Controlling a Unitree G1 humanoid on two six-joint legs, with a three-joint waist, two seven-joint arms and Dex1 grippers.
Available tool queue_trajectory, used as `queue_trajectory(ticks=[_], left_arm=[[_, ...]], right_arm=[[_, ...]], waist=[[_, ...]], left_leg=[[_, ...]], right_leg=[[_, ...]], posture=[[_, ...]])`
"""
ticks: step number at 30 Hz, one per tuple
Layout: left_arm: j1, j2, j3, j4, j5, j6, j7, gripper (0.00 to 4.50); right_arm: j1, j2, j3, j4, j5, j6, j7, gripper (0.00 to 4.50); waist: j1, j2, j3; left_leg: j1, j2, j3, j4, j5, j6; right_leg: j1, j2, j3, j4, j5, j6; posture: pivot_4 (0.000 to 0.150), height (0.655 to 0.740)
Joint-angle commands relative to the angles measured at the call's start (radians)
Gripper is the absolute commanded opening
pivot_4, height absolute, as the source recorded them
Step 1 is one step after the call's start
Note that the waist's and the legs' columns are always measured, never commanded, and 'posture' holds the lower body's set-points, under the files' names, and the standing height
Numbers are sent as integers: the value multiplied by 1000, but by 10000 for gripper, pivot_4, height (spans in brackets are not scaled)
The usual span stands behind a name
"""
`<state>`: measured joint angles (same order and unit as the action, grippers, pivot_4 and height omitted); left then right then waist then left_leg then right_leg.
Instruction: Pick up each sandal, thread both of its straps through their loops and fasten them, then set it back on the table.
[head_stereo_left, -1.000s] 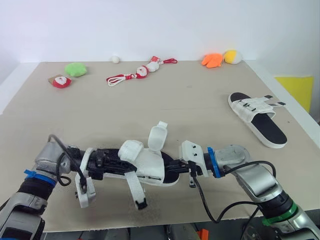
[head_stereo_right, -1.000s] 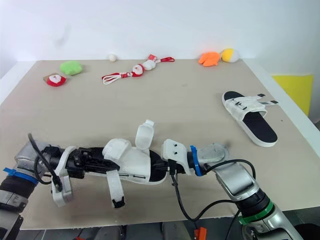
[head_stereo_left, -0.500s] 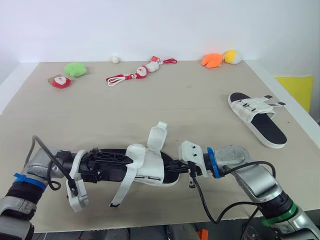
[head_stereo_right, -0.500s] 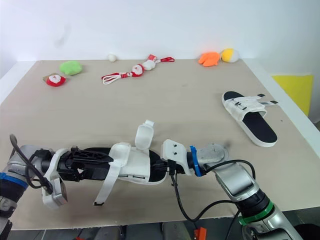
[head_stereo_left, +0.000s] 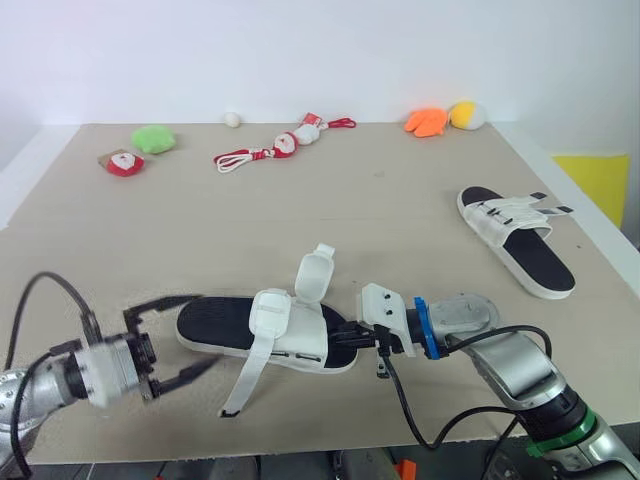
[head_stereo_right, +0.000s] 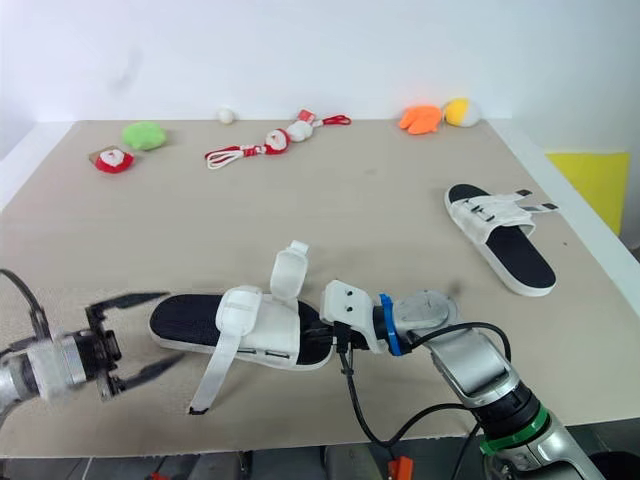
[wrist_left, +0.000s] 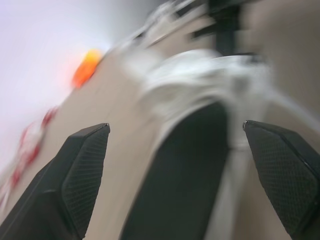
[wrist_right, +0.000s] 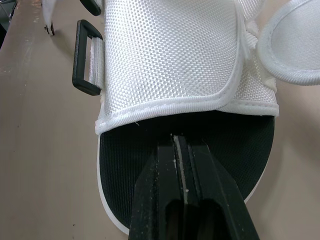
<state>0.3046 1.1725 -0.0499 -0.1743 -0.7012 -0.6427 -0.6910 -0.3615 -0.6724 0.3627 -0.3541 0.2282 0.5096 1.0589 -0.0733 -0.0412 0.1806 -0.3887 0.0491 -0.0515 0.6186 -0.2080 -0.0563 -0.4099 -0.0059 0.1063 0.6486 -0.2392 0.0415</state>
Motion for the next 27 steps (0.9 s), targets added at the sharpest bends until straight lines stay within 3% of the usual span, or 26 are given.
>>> queue_trajectory(ticks=[1,3,5,11,17,24,27], left_arm=[[82,90,66,-150,-280,385,-70,44268],[125,121,101,-205,-351,540,-125,44268],[152,149,159,-239,-507,739,-169,44268],[76,144,299,-276,-691,1081,-281,44268],[16,130,277,-330,-607,1249,-353,44268],[-13,79,204,-348,-375,1276,-421,44268],[-62,19,92,-347,-213,1231,-422,44268]], right_arm=[[16,-11,63,49,-41,10,20,0],[8,-10,67,59,-42,5,24,0],[3,-9,68,66,-42,1,26,0],[-3,-8,70,75,-43,-5,29,0],[0,-1,68,67,-40,5,17,0],[11,-1,62,55,-37,13,4,0],[15,3,61,50,-35,18,-4,0]], waist=[[-1,1,0],[-5,1,0],[-6,1,0],[-4,0,0],[-6,1,0],[-6,1,0],[-6,1,-1]], left_leg=[[1,1,2,0,0,0],[1,1,5,0,-2,-2],[2,1,7,0,-5,-2],[1,3,6,0,-6,-3],[1,3,7,0,-7,-4],[0,3,7,0,-7,-4],[0,3,7,0,-7,-4]], right_leg=[[0,0,0,0,0,0],[-1,-1,1,0,-1,-2],[-1,-1,3,0,-2,-3],[-4,4,1,0,-4,-6],[-5,4,3,0,-4,-7],[-6,4,4,0,-4,-7],[-5,4,4,1,-4,-7]], posture=[[1500,7400],[1500,7400],[1500,7400],[1500,7400],[1500,7400],[1500,7400],[1500,7400]])
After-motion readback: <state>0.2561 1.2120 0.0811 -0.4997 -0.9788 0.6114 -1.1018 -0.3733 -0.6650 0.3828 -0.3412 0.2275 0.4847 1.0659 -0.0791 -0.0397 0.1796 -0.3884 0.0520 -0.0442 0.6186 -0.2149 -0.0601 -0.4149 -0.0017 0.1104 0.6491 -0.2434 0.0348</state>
